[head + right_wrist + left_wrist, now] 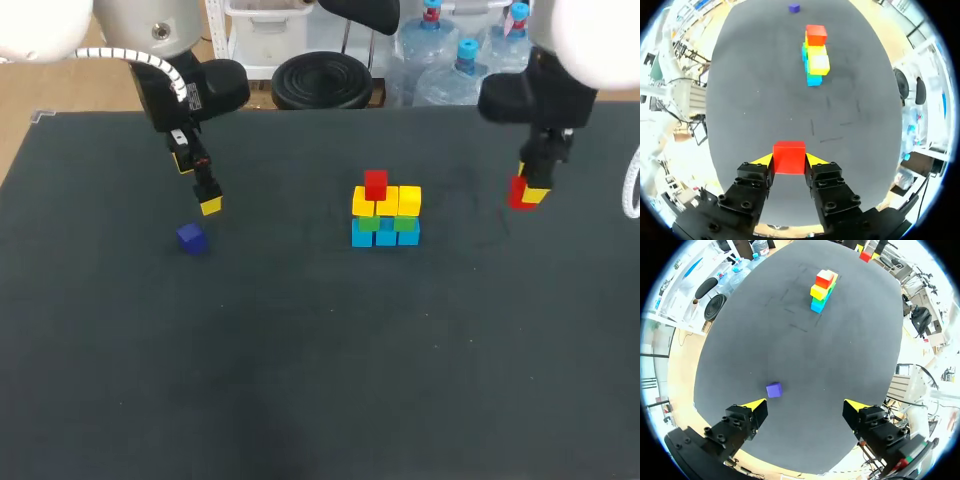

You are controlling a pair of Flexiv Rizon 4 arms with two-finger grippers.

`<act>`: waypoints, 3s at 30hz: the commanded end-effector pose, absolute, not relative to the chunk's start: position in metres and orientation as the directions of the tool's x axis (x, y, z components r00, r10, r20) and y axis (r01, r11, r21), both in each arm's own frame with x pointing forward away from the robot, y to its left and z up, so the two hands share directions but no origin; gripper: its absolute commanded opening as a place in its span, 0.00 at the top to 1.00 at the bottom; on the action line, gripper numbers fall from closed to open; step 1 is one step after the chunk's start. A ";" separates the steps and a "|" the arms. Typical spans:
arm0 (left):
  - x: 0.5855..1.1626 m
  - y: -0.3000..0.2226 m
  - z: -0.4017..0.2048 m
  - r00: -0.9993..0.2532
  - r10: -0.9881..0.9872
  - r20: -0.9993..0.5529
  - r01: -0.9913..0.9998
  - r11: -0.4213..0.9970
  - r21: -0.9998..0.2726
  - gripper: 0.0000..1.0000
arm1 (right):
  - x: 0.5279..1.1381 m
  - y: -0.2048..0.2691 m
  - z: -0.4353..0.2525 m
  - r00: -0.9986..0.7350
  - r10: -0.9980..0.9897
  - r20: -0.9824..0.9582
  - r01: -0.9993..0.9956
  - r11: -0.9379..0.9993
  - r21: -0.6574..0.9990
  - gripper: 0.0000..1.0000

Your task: Place the blue cubes, place green cubes on the blue cubes, place the yellow cubes on the green cubes, then place the red cubes on the yellow cubes, and place purple cube on the red cubes.

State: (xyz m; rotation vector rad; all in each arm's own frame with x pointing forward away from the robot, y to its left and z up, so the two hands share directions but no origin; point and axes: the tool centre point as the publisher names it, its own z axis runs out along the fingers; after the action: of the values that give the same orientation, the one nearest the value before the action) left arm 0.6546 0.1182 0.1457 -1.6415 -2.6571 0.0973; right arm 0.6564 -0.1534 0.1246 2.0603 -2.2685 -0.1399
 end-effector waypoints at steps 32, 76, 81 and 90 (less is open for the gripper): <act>0.656 0.118 0.146 -0.448 0.894 -0.014 0.893 0.447 -0.064 0.00 | 0.705 -0.076 0.126 0.008 -0.998 -0.067 -1.000 -0.007 -0.008 1.00; 0.656 0.118 0.146 -0.448 0.894 -0.014 0.893 0.447 -0.064 0.00 | 0.719 -0.021 0.106 0.045 -0.987 -0.157 -0.996 -0.056 0.067 1.00; 0.656 0.118 0.146 -0.448 0.894 -0.014 0.893 0.447 -0.064 0.00 | 0.718 -0.019 0.103 0.054 -0.985 -0.166 -0.994 -0.068 0.080 1.00; 0.656 0.118 0.146 -0.448 0.894 -0.014 0.893 0.447 -0.064 0.00 | 0.715 -0.014 0.097 0.068 -0.984 -0.164 -0.991 -0.086 0.103 1.00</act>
State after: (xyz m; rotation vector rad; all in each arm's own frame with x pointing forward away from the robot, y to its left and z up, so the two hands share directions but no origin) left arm 0.6546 0.1182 0.1457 -1.6415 -2.6570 0.0973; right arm 0.7116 -0.0152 0.0972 2.3253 -2.1536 -0.2968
